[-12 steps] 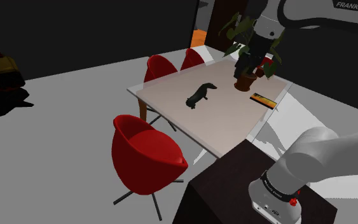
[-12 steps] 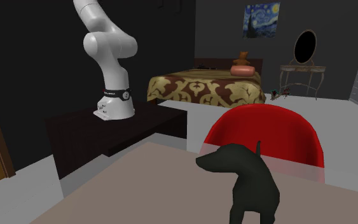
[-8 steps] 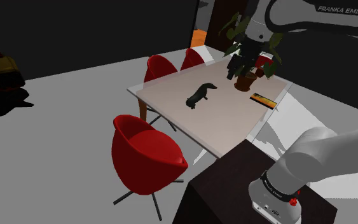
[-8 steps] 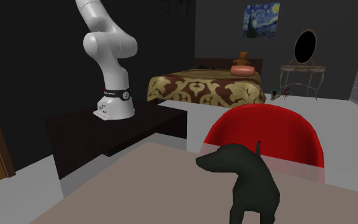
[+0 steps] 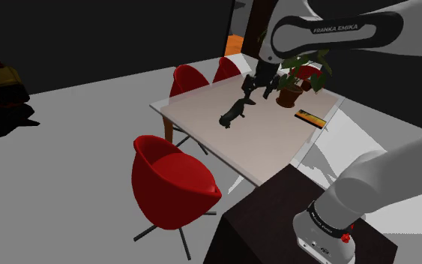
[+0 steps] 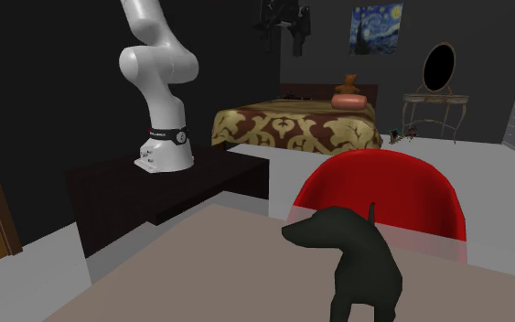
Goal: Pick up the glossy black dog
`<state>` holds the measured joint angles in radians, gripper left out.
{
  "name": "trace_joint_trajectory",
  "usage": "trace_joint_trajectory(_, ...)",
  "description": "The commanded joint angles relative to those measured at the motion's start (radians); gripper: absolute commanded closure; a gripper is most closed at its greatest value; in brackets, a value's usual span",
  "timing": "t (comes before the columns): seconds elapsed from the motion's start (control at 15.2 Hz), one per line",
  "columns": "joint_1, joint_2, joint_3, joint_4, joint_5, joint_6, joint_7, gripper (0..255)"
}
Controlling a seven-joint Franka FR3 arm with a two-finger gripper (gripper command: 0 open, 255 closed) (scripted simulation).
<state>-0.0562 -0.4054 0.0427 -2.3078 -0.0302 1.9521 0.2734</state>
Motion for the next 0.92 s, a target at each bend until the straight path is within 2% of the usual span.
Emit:
trace_joint_trajectory(0.0, -0.012, 0.077, 0.015, 0.028, -0.008, 0.040, 0.064, 0)
trace_joint_trajectory(0.4, -0.040, 0.312, 0.034, 0.136, -0.046, 0.135, 0.240, 0)
trace_joint_trajectory(0.86, -0.054, 0.586, 0.018, 0.315, -0.093, 0.191, 0.426, 0)
